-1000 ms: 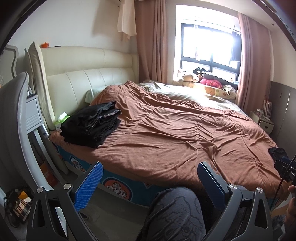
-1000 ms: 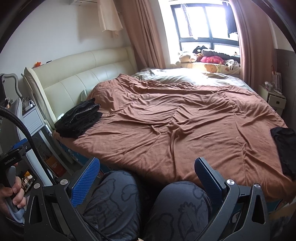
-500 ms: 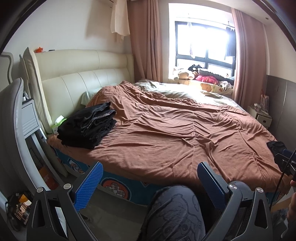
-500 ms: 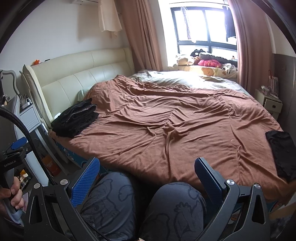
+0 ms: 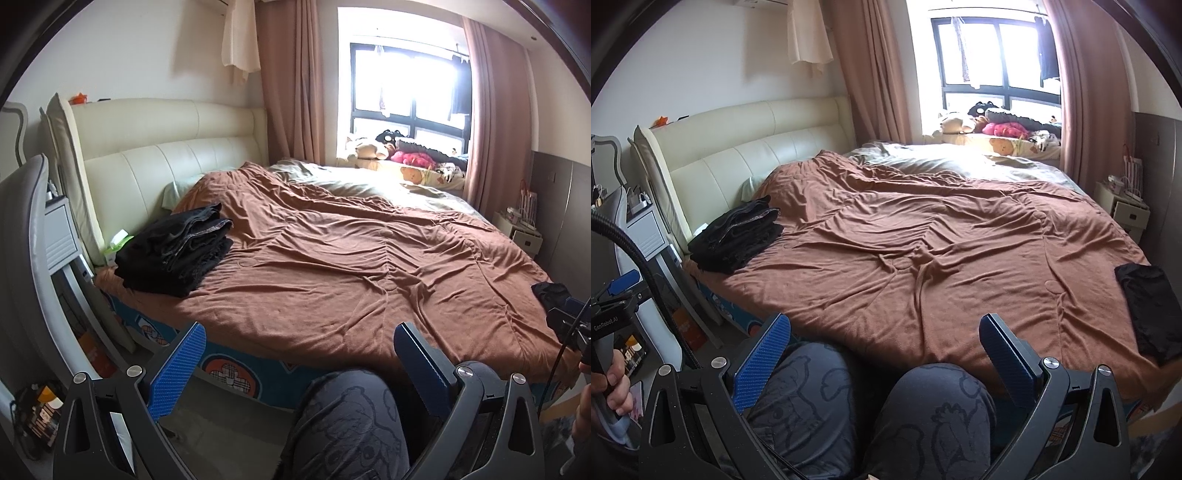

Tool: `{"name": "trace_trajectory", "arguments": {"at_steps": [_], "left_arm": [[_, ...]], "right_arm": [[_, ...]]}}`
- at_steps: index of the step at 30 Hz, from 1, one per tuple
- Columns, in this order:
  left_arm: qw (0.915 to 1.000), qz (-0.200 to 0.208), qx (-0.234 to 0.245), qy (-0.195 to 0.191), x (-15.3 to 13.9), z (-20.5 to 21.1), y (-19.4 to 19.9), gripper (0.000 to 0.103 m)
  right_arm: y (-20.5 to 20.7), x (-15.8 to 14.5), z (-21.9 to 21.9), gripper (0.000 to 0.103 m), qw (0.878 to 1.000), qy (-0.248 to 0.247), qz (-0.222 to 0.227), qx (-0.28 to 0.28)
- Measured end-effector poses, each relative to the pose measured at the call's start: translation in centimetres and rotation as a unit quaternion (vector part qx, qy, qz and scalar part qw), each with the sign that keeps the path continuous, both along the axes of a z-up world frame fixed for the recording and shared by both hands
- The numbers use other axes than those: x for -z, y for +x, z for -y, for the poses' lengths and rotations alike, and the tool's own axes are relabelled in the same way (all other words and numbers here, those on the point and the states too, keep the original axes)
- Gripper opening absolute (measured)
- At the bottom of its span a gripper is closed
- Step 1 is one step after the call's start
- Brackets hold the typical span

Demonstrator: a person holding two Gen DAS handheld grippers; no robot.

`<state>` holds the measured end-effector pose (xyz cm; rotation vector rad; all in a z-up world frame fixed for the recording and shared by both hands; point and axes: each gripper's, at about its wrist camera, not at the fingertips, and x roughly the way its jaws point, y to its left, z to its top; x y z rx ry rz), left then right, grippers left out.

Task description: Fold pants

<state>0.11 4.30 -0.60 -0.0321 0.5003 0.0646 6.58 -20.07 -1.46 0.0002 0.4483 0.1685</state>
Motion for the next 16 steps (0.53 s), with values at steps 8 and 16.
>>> {"name": "trace_trajectory", "arguments": {"at_steps": [8, 16], "left_arm": [[1.0000, 0.004, -0.001, 0.002, -0.30, -0.08, -0.15, 0.103], [0.9999, 0.009, -0.007, 0.004, -0.34, -0.13, -0.25, 0.103]], "right_arm": [[0.06, 0.00, 0.00, 0.103, 1.000, -0.001, 0.000, 0.000], [0.10, -0.02, -0.06, 0.103, 1.000, -0.003, -0.001, 0.001]]}}
